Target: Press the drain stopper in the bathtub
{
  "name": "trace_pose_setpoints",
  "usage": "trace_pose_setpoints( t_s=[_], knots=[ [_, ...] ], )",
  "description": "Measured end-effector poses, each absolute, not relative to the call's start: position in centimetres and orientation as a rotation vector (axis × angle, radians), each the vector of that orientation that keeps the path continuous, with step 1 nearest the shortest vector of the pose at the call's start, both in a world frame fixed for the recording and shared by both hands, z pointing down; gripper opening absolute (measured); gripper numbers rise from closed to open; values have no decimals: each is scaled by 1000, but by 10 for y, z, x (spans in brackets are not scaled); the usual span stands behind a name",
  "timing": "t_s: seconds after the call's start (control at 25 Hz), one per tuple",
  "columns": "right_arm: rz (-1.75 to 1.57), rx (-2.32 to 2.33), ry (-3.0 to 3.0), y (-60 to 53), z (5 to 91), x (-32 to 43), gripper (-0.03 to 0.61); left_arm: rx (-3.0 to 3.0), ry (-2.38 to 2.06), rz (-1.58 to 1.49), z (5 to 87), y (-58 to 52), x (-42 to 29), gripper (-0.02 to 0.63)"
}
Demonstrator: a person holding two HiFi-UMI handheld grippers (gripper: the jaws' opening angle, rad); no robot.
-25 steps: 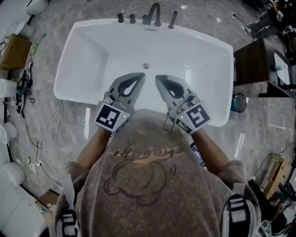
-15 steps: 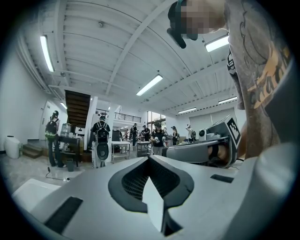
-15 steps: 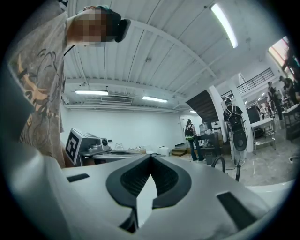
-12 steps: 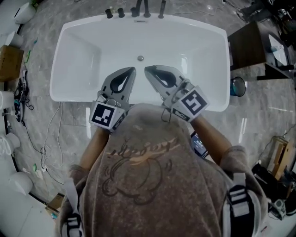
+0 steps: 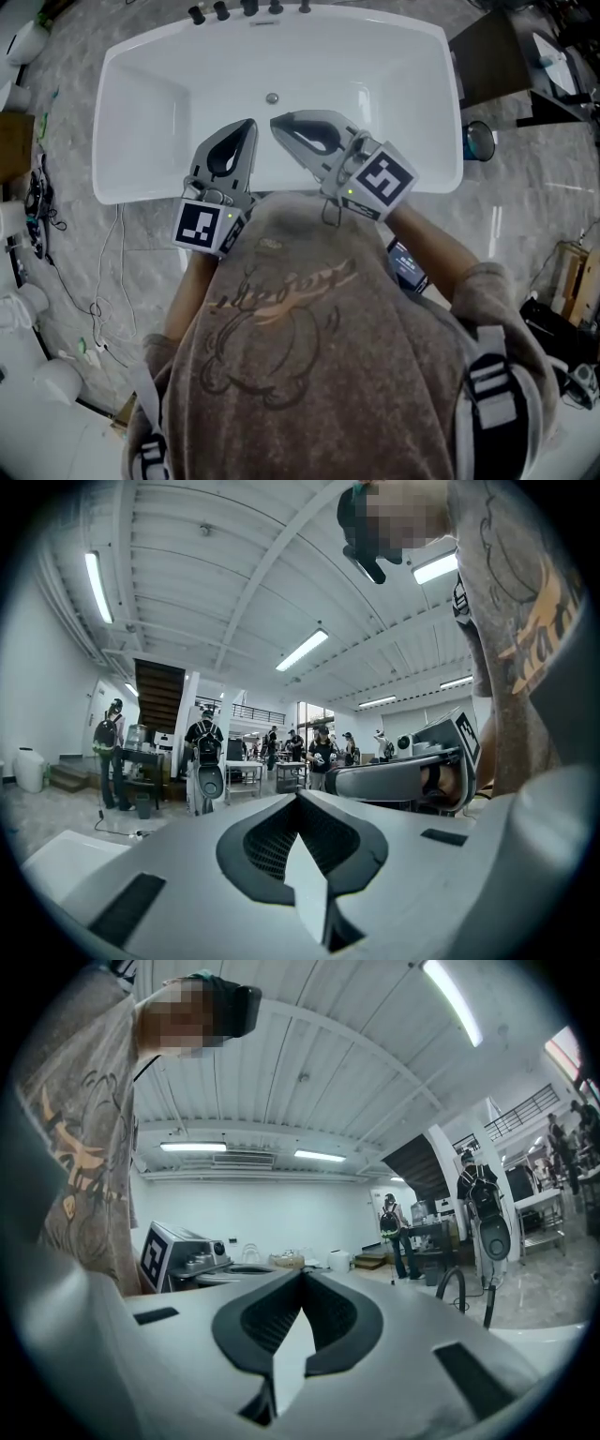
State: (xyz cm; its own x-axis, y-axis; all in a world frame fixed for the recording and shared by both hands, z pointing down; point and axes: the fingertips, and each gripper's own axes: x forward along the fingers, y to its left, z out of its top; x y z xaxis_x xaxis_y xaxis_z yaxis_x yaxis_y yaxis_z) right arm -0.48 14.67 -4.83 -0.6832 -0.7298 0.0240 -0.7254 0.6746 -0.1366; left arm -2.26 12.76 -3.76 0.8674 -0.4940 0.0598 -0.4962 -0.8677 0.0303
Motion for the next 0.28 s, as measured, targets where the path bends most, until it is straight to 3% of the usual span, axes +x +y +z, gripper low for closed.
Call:
trace_pose_setpoints(
  t_s=[0.28],
  knots=[
    [-179, -1209, 2850, 148, -51, -5, 0, 2982, -831, 88, -36, 130, -24, 0]
  ],
)
